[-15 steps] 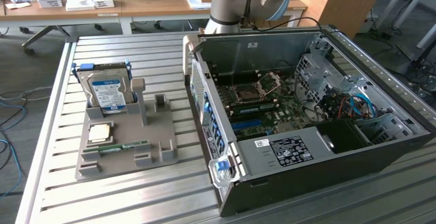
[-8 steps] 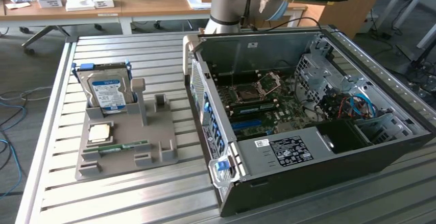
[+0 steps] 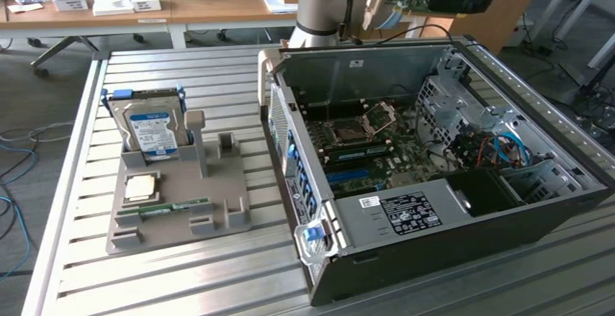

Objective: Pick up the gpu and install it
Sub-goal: 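Insert the gpu into the slot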

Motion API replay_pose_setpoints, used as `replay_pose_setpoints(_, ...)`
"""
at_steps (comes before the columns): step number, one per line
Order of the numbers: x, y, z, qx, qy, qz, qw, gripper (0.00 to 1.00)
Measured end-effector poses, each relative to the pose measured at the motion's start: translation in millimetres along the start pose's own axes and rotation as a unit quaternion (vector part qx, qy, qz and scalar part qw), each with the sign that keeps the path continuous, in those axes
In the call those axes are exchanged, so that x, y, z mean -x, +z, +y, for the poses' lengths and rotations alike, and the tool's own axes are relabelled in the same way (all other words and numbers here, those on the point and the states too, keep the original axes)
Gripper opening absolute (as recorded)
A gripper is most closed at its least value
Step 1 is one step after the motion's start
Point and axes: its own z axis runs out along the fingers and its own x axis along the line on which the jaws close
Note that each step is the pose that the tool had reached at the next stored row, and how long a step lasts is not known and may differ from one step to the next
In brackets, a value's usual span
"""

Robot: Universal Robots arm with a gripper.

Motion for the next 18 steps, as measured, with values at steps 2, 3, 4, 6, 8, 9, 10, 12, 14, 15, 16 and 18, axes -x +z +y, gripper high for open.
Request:
replay_pose_setpoints(2, -0.2, 3.6, 0.1, 0.0, 0.0, 0.0, 1.0, 0.27)
replay_pose_setpoints(3, -0.4, 5.4, 0.1, 0.0, 0.0, 0.0, 1.0, 0.27)
replay_pose_setpoints(4, -0.5, 7.2, 0.1, 0.0, 0.0, 0.0, 1.0, 0.27)
replay_pose_setpoints(6, -0.7, 10.9, 0.2, 0.0, 0.0, 0.0, 1.0, 0.27)
replay_pose_setpoints(8, -0.9, 14.4, 0.2, 0.0, -0.001, 0.0, 1.0, 0.27)
replay_pose_setpoints(9, -1.1, 16.3, 0.3, 0.0, -0.001, 0.0, 1.0, 0.27)
replay_pose_setpoints(10, -1.2, 18.1, 0.3, 0.0, -0.001, -0.0001, 1.0, 0.27)
replay_pose_setpoints(12, -1.4, 21.8, 0.3, 0.0001, -0.002, 0.0, 1.0, 0.27)
replay_pose_setpoints(14, -1.7, 25.4, 0.4, 0.0001, -0.002, 0.0, 1.0, 0.27)
replay_pose_setpoints(15, -1.8, 27.2, 0.4, 0.0001, -0.002, -0.0001, 1.0, 0.27)
replay_pose_setpoints(16, -1.9, 29.0, 0.5, 0.0001, -0.002, -0.0001, 1.0, 0.27)
replay_pose_setpoints(18, -2.1, 32.4, 0.5, 0.0002, -0.003, -0.0001, 1.0, 0.27)
